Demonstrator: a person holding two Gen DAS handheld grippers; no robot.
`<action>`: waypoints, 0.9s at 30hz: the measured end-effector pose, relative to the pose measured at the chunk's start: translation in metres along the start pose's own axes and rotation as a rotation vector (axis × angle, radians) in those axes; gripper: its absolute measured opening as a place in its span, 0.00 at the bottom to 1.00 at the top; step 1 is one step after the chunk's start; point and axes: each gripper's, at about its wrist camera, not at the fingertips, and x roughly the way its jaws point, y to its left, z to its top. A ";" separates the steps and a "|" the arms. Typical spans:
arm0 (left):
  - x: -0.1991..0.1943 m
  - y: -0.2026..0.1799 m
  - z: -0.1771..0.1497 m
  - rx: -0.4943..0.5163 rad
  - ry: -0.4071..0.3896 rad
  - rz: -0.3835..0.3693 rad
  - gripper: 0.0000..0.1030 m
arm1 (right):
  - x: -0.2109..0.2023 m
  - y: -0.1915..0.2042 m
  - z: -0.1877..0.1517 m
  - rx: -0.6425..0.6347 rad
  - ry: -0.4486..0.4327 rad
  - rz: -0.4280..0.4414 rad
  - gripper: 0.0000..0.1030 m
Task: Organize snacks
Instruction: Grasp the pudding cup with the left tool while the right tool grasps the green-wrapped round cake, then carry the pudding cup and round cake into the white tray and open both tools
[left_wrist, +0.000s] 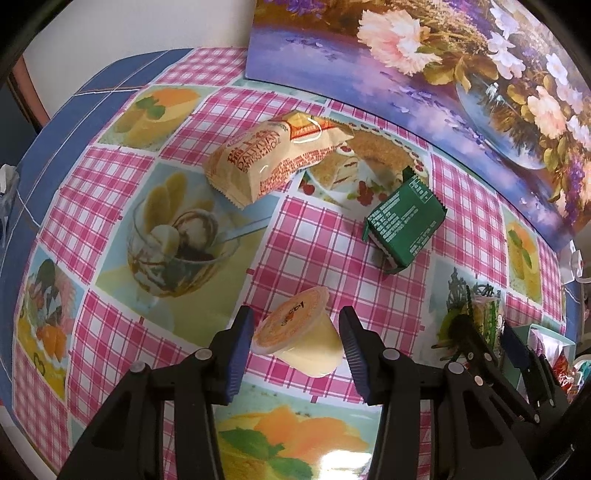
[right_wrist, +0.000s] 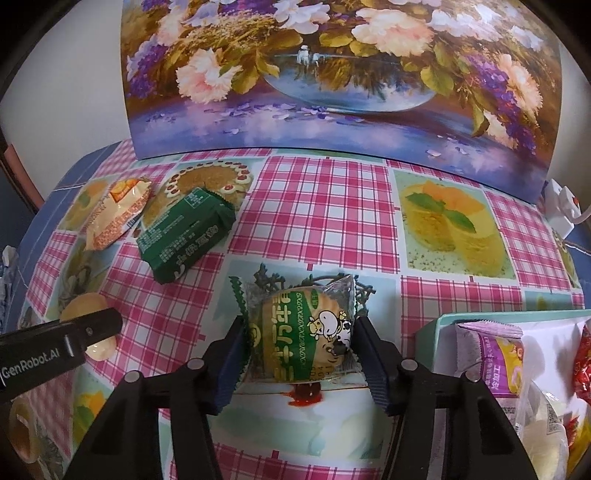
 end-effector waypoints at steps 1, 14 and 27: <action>-0.002 0.000 0.001 -0.001 -0.006 -0.001 0.48 | -0.001 0.000 0.000 0.001 -0.001 0.002 0.59; -0.030 0.001 0.003 0.002 -0.069 -0.008 0.48 | -0.022 -0.004 0.005 0.033 -0.035 0.025 0.59; -0.074 -0.002 -0.005 0.020 -0.151 -0.003 0.48 | -0.065 -0.011 0.001 0.063 -0.074 0.036 0.59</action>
